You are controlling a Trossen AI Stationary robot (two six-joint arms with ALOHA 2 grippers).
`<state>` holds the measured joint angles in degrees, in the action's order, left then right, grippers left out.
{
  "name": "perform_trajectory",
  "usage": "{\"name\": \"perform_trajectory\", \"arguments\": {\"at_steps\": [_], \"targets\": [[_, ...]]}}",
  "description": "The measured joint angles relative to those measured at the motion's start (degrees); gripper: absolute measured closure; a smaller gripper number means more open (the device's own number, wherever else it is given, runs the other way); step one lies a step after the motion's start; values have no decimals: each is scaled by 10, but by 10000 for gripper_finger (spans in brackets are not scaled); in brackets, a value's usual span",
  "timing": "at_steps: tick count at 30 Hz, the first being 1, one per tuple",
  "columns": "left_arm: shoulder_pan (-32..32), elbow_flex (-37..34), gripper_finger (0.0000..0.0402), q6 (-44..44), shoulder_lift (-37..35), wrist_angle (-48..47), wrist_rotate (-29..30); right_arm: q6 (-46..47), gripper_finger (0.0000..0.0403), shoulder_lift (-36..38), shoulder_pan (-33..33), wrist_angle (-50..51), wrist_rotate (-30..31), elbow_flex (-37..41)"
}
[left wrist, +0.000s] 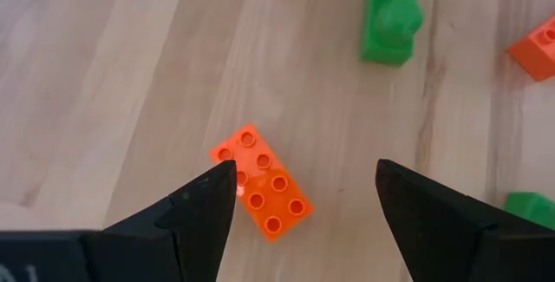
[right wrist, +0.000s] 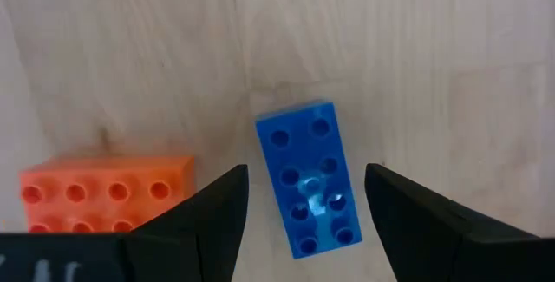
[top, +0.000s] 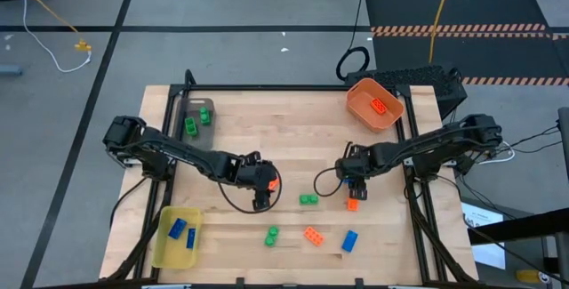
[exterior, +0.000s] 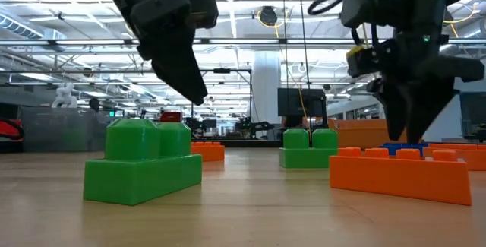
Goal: Sort & place blocks by color
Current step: Put the blue game piece into the yellow bin
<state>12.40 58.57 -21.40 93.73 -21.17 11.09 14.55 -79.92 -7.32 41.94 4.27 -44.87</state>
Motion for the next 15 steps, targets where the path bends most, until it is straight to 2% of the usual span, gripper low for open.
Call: {"name": "perform_trajectory", "arguments": {"at_steps": [6,10,15], "targets": [[4,0,128,1,0,0,0,2,181,-37,-1,16,7,0],[7,0,128,-1,0,0,0,18,181,-64,-1,15,48,1],[13,0,128,-1,0,0,0,30,182,-80,-1,2,47,0]]}}
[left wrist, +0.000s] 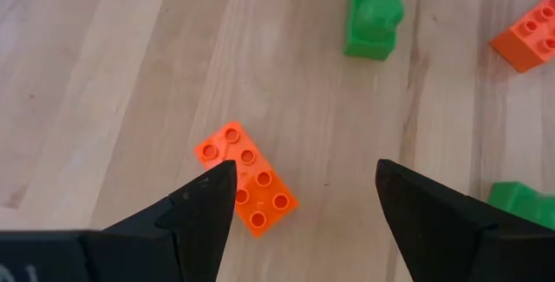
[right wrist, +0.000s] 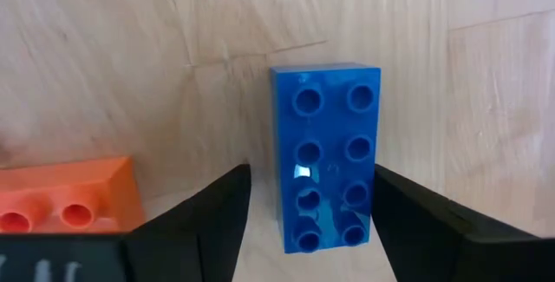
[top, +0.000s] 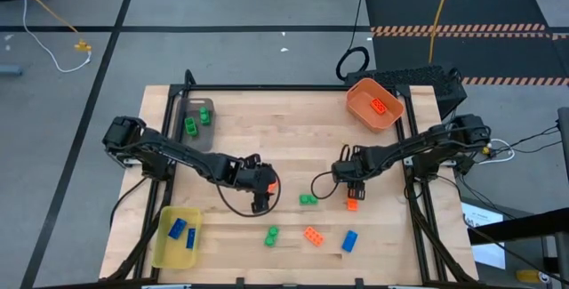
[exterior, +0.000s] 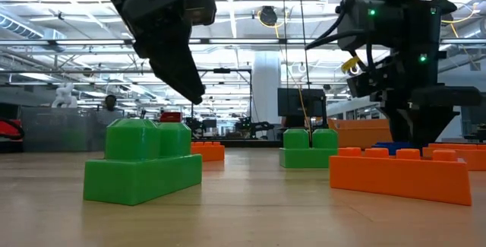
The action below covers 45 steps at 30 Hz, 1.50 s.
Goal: Sort & place blocks by color
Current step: Put the blue game piece into the yellow bin
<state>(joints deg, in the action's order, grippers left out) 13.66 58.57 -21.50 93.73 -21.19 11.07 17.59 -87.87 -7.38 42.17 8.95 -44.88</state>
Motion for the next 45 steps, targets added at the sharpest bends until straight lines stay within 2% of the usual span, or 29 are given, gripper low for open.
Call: {"name": "perform_trajectory", "arguments": {"at_steps": [4,7,10,14,16,22,30,38,45], "targets": [[4,0,128,-1,0,-1,0,12,203,0,0,-10,-2,2],[5,0,128,-1,0,-1,1,27,242,-1,-1,-15,-5,3],[6,0,128,1,0,-1,38,39,282,-1,-1,-39,-1,10],[6,0,128,8,0,0,125,44,282,-1,0,-55,2,15],[5,0,128,8,0,0,144,44,282,2,0,-71,2,15],[9,0,128,24,0,4,145,38,282,23,1,-183,3,18],[9,0,128,43,0,19,148,-14,282,36,14,-398,30,17],[12,0,128,162,0,55,177,-9,282,36,20,-439,43,17],[11,0,128,330,6,68,197,-18,282,36,17,-446,42,16]]}}
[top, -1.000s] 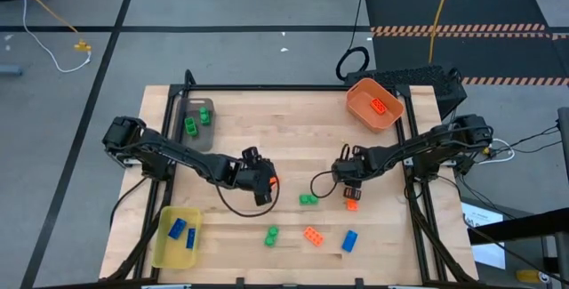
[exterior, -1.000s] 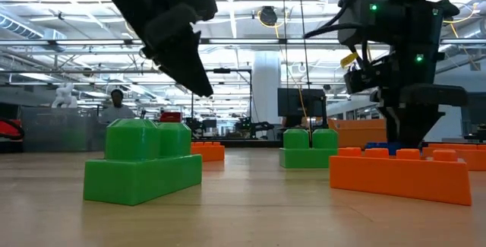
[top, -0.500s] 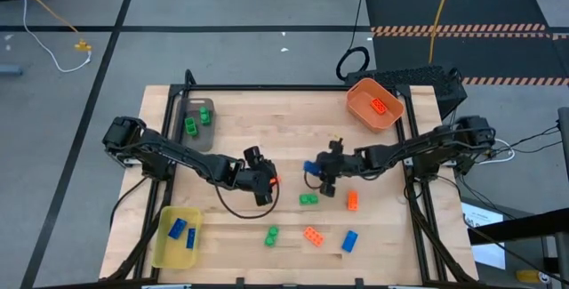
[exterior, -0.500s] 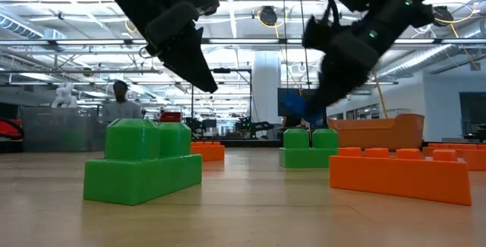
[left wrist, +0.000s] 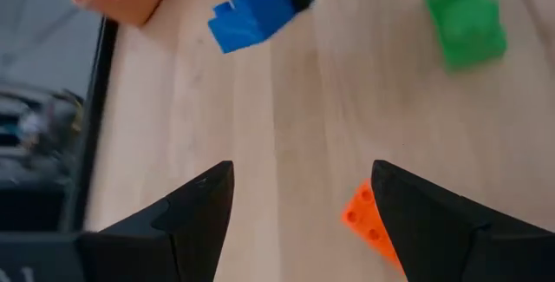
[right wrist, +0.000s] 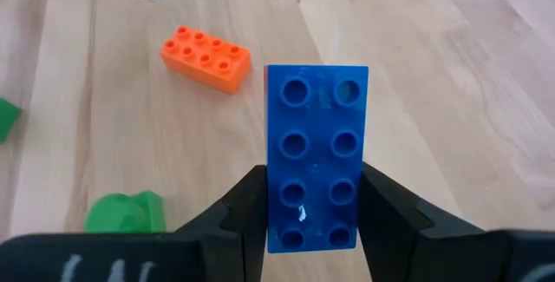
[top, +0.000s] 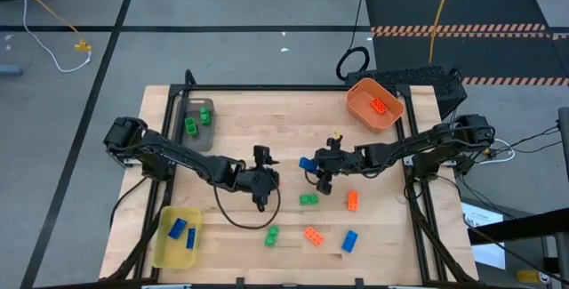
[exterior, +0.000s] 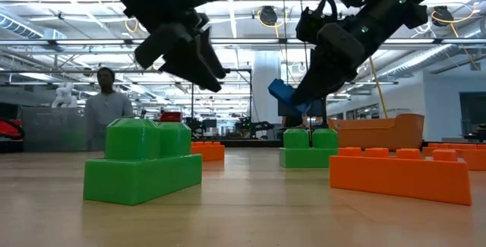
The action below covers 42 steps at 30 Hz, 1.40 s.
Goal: Sort & place blocks by color
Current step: Put the blue game piece into the yellow bin
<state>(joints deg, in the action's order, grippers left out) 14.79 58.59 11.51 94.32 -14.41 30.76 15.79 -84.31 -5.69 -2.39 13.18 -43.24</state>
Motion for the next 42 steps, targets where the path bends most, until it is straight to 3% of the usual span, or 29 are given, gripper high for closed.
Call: {"name": "perform_trajectory", "arguments": {"at_steps": [6,17,24,33,42], "targets": [[-7,0,128,100,7,5,9,-6,282,0,0,0,-59,0],[3,0,127,300,6,14,8,-40,282,0,-1,-63,-91,0],[3,0,93,369,6,71,8,-45,282,0,-3,-102,-117,0],[6,0,43,398,6,119,22,-40,282,-1,-4,-113,-117,0],[7,0,67,379,6,147,6,-34,282,-37,-4,-175,-147,-1]]}}
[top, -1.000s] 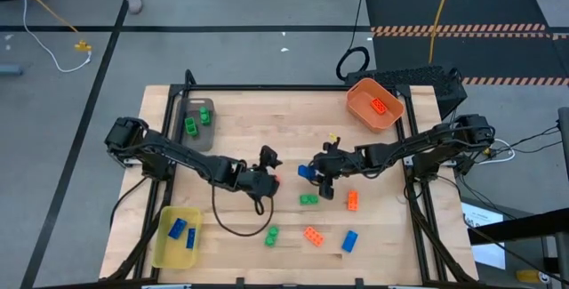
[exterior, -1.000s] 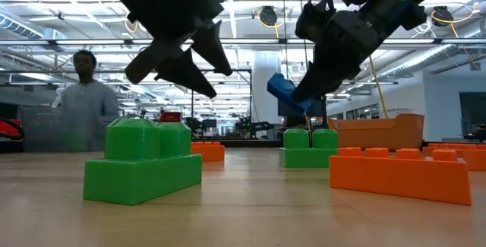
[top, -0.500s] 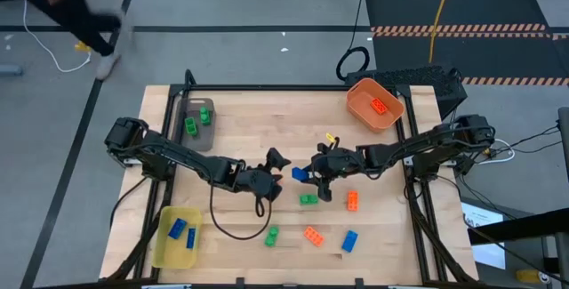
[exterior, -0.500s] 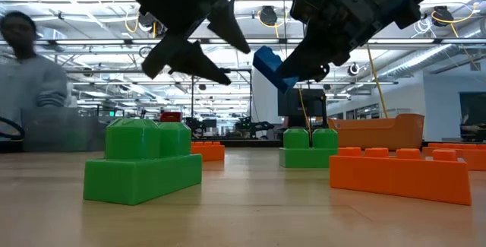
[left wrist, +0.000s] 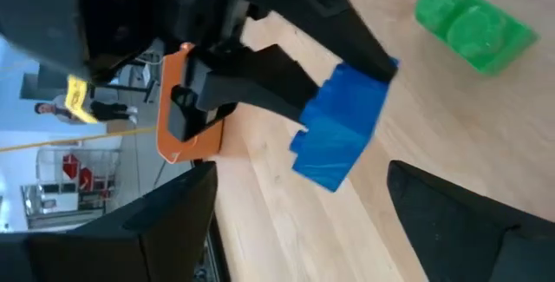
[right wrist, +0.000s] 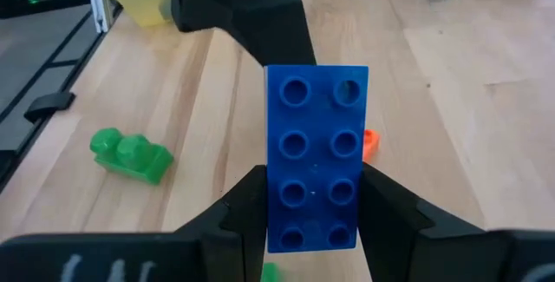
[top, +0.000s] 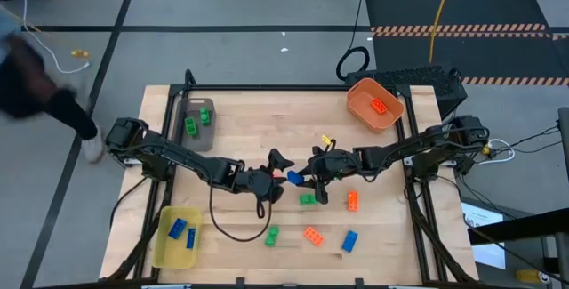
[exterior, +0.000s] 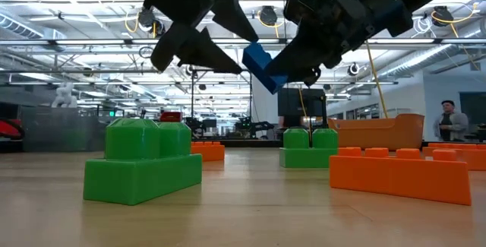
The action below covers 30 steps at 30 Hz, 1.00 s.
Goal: Sort & place blocks by color
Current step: Put the blue game piece into the yellow bin
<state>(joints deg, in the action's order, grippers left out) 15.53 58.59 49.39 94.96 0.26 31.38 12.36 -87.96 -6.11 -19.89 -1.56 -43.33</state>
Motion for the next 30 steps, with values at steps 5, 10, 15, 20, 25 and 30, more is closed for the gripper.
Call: {"name": "perform_trajectory", "arguments": {"at_steps": [5,10,15,20,25,30], "targets": [[2,0,107,-5,0,4,-4,0,282,1,0,-19,-1,0],[4,0,140,2,0,11,-4,0,282,1,0,-17,-3,0],[8,0,161,-1,0,13,-5,0,282,1,-1,-19,-5,0],[9,0,183,-5,0,13,-5,0,278,1,-1,-21,-16,0],[11,0,210,-6,0,13,-5,0,276,1,0,-22,-16,0],[15,0,250,-7,0,12,-5,0,276,1,0,-22,-16,0]]}}
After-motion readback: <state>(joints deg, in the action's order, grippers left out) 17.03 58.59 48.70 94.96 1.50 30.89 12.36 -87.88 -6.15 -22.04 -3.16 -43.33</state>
